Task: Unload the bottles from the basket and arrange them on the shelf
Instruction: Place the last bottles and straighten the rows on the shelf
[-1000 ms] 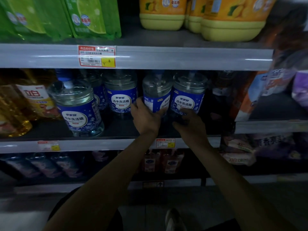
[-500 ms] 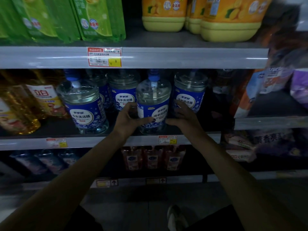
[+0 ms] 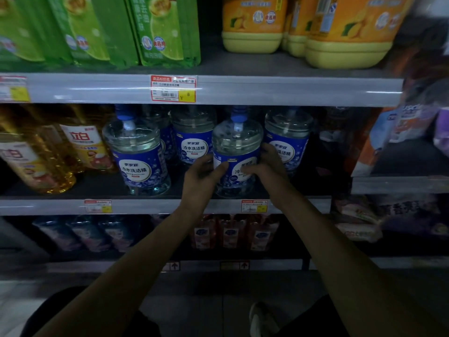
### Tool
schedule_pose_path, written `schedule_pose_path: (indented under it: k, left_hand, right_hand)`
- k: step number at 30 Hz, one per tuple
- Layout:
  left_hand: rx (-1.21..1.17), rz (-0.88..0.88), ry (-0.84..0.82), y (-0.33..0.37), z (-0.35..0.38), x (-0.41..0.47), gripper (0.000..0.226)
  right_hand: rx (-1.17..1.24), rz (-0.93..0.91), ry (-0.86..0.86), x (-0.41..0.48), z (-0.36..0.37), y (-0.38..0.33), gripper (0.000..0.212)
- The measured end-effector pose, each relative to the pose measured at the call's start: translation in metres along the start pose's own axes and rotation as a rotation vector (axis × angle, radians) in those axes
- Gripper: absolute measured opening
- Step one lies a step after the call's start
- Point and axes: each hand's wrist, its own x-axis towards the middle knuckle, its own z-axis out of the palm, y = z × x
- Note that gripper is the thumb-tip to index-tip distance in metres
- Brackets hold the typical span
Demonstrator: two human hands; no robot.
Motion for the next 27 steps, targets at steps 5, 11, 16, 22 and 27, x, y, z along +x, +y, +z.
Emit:
schedule_pose_path:
  k: [5,11,16,22,27]
  left_hand:
    - [-0.101,-0.043,-0.092,0.008,0.002,-0.002,0.025]
    - [-0.119,-0.026,-0.115,0.020,0.004,-0.005,0.028]
    - [-0.094,-0.015,-0.230,0.021,0.000,-0.010,0.040]
    - [-0.067,0.102,-0.314,0.022,0.002,-0.020,0.058]
    - [-0.024,0.226,-0.312,0.027,0.011,-0.030,0.068]
  right_hand:
    - [0.000,-0.025,-0.019,-0.002,-0.009,0.004,0.079]
    - [-0.079,-0.062,0.014,-0.012,-0.016,0.003,0.086]
    - [-0.145,-0.146,0.065,-0.026,-0.029,0.003,0.092]
    - [-0.180,-0.168,0.150,-0.040,-0.029,0.003,0.113]
    - [-0.186,-0.164,0.208,-0.054,-0.030,-0.004,0.107]
